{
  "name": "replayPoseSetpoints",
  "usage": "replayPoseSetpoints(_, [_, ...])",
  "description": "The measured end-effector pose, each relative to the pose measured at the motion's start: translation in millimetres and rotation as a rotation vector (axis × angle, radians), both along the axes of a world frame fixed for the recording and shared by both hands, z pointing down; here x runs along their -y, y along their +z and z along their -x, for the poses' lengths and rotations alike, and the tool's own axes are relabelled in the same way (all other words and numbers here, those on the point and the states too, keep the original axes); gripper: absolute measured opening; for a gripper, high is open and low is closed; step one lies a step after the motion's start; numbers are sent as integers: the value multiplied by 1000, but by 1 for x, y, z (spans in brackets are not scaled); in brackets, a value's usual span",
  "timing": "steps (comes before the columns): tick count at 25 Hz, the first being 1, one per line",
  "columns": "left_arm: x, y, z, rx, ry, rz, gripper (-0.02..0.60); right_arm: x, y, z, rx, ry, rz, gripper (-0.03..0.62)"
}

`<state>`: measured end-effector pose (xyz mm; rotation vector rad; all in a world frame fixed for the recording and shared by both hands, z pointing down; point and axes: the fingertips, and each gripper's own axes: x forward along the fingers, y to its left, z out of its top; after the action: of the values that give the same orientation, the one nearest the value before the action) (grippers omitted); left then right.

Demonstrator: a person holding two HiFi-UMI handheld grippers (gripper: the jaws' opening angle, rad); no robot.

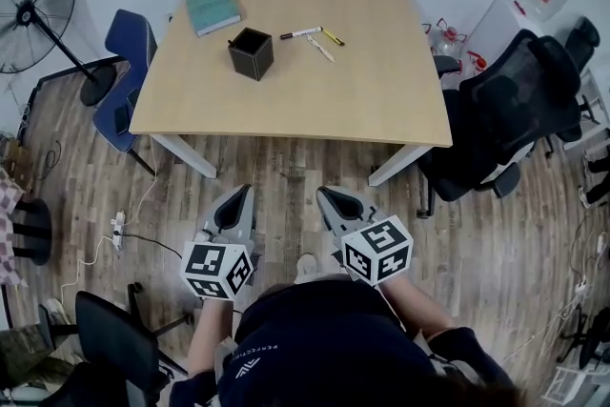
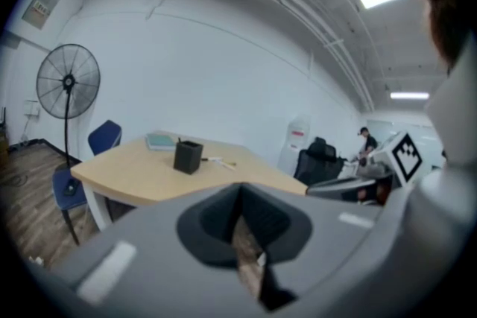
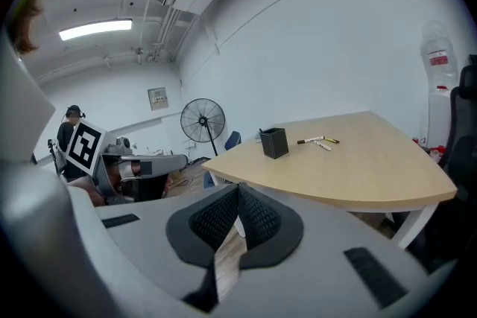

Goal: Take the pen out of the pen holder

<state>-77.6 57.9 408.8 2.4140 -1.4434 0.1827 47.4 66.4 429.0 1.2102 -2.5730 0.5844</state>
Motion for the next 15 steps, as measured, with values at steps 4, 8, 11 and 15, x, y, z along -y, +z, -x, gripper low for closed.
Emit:
replayPoseSetpoints(4, [22, 1, -1, 37, -20, -14, 6, 17, -3, 2, 7, -13, -5, 3])
replayPoseSetpoints(8, [32, 3, -1, 77, -32, -19, 6, 24, 3, 9, 10, -31, 4, 3])
replayPoseSetpoints(11, [40, 1, -1, 74, -33, -14, 25, 30, 5, 11, 15, -37, 14, 3])
replayPoseSetpoints(15, [65, -1, 1, 66, -10, -14, 94, 47, 4, 15, 21, -33, 14, 3])
